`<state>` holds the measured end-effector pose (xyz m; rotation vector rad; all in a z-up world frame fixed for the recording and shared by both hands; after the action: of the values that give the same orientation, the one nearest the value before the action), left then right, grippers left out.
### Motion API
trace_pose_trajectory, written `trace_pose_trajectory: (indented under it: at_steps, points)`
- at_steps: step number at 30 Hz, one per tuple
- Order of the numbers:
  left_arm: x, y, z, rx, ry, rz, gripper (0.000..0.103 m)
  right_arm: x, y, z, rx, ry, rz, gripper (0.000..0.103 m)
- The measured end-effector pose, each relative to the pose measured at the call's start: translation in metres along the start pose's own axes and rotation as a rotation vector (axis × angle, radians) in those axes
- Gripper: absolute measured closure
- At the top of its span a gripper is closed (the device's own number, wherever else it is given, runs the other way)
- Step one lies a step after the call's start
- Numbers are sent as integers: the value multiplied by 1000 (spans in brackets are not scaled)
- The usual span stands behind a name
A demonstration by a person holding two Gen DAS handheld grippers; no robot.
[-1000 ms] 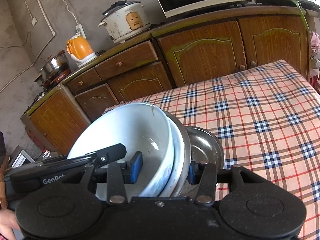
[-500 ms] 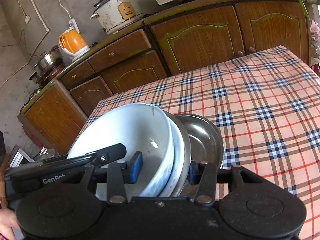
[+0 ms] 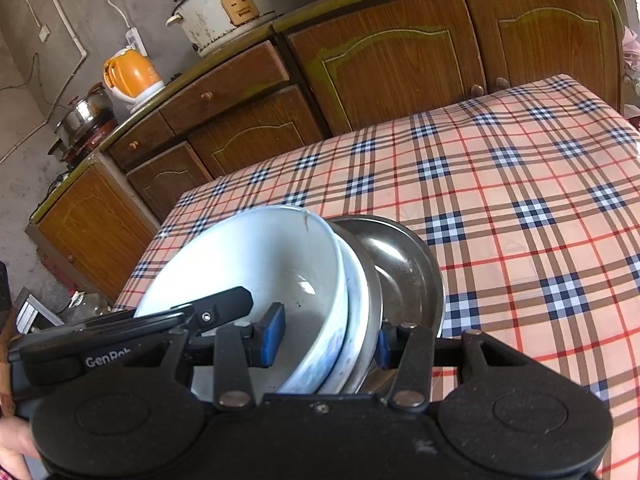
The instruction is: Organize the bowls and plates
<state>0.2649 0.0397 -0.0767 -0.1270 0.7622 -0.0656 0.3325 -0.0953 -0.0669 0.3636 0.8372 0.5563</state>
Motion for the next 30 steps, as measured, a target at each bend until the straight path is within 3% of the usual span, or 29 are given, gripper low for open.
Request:
trace_pose_trajectory:
  at_steps: [20,26,30]
  points:
    - [54,7,-9,-13,50,-7,37,51,-35,-5,22,35,-13,49]
    - [59,7,-6,-28,37,-11,35,55,-41,-1,31,27,-15,49]
    - [56,4,-4,17,17,28,31,55,-41,1,10,24,-25,46]
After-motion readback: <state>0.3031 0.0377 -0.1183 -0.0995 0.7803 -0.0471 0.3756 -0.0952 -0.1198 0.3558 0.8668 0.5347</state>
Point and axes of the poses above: each gripper's, at about its wrist camera, not at the fingertips, and x roughly the way its jaws point, y to its left, z to its top, the point moved 9 cm from there along x, roughly the way its jaws point, and after that the axes turned 6 degrees about z, right-handed, at the moved point
